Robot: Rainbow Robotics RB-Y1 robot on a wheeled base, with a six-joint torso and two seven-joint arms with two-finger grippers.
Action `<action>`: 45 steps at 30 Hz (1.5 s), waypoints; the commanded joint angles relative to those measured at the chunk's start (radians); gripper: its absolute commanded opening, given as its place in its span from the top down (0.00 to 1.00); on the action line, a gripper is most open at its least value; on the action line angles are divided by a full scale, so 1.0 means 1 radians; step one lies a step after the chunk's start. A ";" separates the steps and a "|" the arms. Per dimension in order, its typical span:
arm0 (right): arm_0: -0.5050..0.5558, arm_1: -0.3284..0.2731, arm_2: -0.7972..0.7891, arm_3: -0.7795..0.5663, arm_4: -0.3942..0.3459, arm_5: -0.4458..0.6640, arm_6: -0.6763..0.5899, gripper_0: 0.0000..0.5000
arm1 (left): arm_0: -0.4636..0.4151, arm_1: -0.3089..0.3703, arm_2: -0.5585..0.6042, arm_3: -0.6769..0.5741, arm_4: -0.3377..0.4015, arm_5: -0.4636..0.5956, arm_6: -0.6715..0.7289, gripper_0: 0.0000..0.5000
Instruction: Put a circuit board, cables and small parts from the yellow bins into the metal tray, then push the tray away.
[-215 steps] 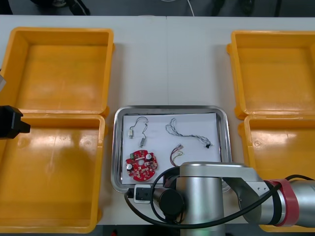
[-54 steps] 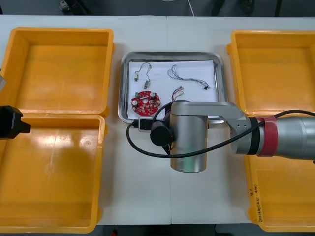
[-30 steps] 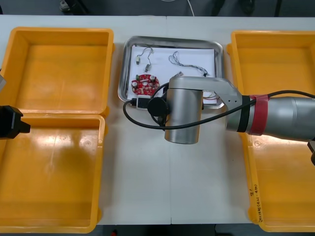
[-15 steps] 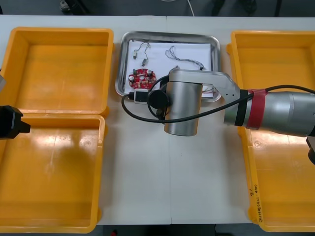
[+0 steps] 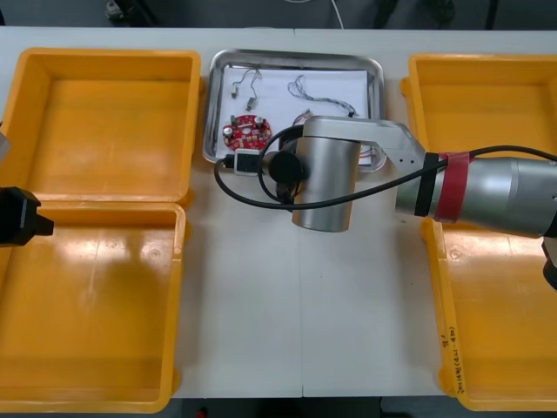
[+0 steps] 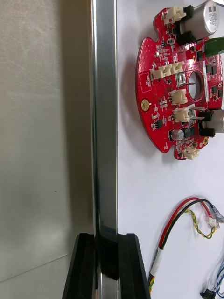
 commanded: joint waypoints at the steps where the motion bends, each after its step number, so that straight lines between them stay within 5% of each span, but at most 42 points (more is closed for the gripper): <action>1: -0.030 0.010 -0.017 0.036 -0.012 -0.038 0.048 1.00 | 0.017 0.038 -0.011 -0.032 0.001 0.006 -0.113 0.00; 18: -0.028 0.004 -0.017 0.055 -0.014 -0.056 0.065 0.99 | 0.017 0.038 -0.011 -0.032 0.001 0.006 -0.113 0.00; 22: -0.028 0.002 -0.017 0.055 -0.015 -0.055 0.068 0.56 | 0.017 0.038 -0.011 -0.032 0.001 0.006 -0.113 0.00; 26: -0.030 0.002 -0.017 0.055 -0.015 -0.055 0.074 0.26 | 0.017 0.038 -0.011 -0.032 0.001 0.006 -0.113 0.00; 29: -0.030 0.001 -0.020 0.050 -0.015 -0.055 0.078 0.13 | 0.017 0.038 -0.011 -0.032 0.001 0.006 -0.113 0.00; 38: -0.030 -0.008 -0.043 0.030 -0.060 -0.024 0.083 0.07 | 0.017 0.038 -0.011 -0.032 0.001 0.006 -0.113 0.00; 45: -0.030 -0.007 -0.102 -0.059 -0.073 0.118 0.094 0.07 | 0.017 0.038 -0.011 -0.032 0.001 0.006 -0.113 0.00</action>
